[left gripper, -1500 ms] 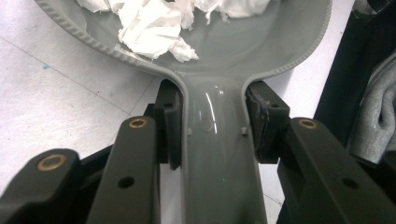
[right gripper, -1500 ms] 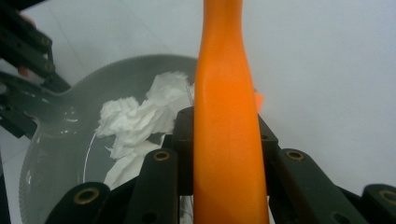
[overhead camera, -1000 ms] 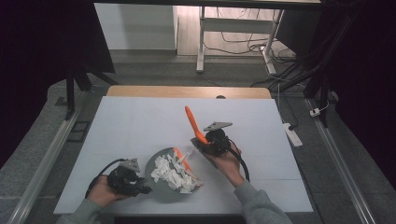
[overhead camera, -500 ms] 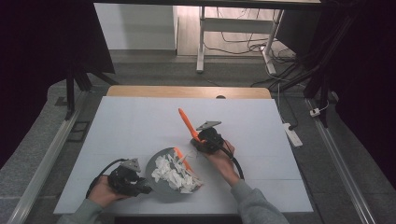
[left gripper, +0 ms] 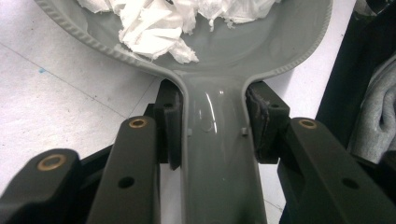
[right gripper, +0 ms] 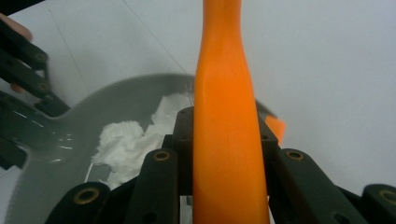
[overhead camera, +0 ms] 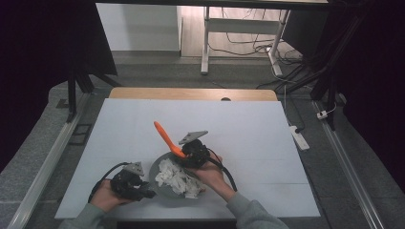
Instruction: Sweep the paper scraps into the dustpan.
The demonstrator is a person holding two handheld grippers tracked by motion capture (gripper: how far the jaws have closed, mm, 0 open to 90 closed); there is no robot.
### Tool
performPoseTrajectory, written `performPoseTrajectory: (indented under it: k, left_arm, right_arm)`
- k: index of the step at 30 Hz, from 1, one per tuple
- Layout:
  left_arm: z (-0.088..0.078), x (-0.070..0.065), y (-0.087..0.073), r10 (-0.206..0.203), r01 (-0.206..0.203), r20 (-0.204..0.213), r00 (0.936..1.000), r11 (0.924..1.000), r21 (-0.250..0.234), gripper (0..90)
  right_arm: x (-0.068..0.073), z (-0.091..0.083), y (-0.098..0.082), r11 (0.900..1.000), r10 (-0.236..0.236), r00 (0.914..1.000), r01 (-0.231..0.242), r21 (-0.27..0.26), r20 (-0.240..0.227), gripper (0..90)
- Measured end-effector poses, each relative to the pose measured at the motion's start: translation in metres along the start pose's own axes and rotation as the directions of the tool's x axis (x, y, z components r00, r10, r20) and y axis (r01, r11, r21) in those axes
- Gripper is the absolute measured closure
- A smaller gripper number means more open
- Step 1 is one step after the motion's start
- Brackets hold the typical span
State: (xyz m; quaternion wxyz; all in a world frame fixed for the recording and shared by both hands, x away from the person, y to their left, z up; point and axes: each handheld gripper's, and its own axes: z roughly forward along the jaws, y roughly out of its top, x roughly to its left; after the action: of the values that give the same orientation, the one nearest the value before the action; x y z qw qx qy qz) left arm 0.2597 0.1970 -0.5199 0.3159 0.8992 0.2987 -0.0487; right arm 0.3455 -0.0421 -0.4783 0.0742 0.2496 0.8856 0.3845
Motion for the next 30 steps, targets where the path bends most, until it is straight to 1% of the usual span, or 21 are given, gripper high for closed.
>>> performPoseTrajectory:
  k: [2, 3, 5, 7, 10, 13, 16, 19, 20, 22, 25, 27, 30]
  left_arm:
    - [0.0, 0.0, 0.0, 0.0, 0.0, 0.001, 1.0, 1.0, 0.0, 60.8]
    - [0.0, 0.0, 0.0, 0.0, 0.0, 0.001, 1.0, 1.0, 0.0, 60.8]
    - [0.0, 0.0, 0.0, 0.0, 0.0, 0.001, 1.0, 1.0, 0.001, 60.8]
    - [0.0, 0.0, 0.0, 0.001, -0.001, 0.0, 1.0, 1.0, 0.003, 60.8]
    - [0.0, 0.0, 0.0, 0.0, 0.0, -0.003, 1.0, 1.0, 0.0, 60.8]
    - [0.0, -0.001, 0.0, -0.003, 0.003, -0.007, 1.0, 1.0, -0.001, 60.8]
    - [0.0, -0.002, -0.001, -0.003, 0.003, -0.006, 1.0, 1.0, -0.001, 60.9]
    - [-0.001, -0.004, -0.002, -0.001, 0.001, -0.008, 1.0, 1.0, 0.002, 60.9]
    - [-0.001, -0.005, -0.002, -0.006, 0.006, -0.012, 0.9999, 1.0, 0.0, 60.8]
    - [-0.001, -0.006, -0.003, -0.007, 0.007, -0.013, 0.9999, 1.0, -0.001, 60.9]
    - [0.0, -0.008, -0.004, -0.014, 0.014, -0.016, 0.9998, 0.9999, -0.003, 60.8]
    - [0.0, -0.009, -0.004, -0.018, 0.018, -0.02, 0.9996, 0.9998, -0.004, 60.8]
    - [0.0, -0.01, -0.004, -0.025, 0.025, -0.026, 0.9993, 0.9997, -0.005, 60.8]
  right_arm:
    - [-0.001, -0.013, 0.004, 0.999, 0.001, 0.9999, 0.0, -0.037, 0.015, 70.8]
    - [-0.003, -0.019, 0.005, 0.998, 0.012, 0.9998, -0.011, -0.06, 0.018, 70.8]
    - [-0.011, -0.032, 0.006, 0.996, 0.032, 0.9987, -0.028, -0.09, 0.04, 70.8]
    - [-0.019, -0.043, 0.003, 0.993, 0.057, 0.9968, -0.051, -0.108, 0.056, 70.8]
    - [-0.03, -0.054, -0.005, 0.99, 0.092, 0.9923, -0.082, -0.117, 0.083, 70.7]
    - [-0.039, -0.059, -0.018, 0.988, 0.129, 0.9853, -0.118, -0.1, 0.112, 70.7]
    - [-0.046, -0.06, -0.036, 0.988, 0.152, 0.9756, -0.145, -0.053, 0.158, 70.7]
    - [-0.051, -0.061, -0.054, 0.982, 0.19, 0.9642, -0.19, -0.019, 0.184, 70.7]
    - [-0.053, -0.061, -0.059, 0.98, 0.196, 0.9608, -0.197, -0.014, 0.196, 70.7]
    - [-0.057, -0.062, -0.064, 0.974, 0.225, 0.9512, -0.227, -0.017, 0.211, 70.8]
    - [-0.056, -0.062, -0.067, 0.972, 0.23, 0.9464, -0.233, -0.016, 0.227, 70.8]
    - [-0.055, -0.059, -0.067, 0.974, 0.224, 0.9487, -0.228, -0.007, 0.223, 70.8]
    - [-0.052, -0.055, -0.068, 0.972, 0.229, 0.9488, -0.236, 0.007, 0.218, 70.8]
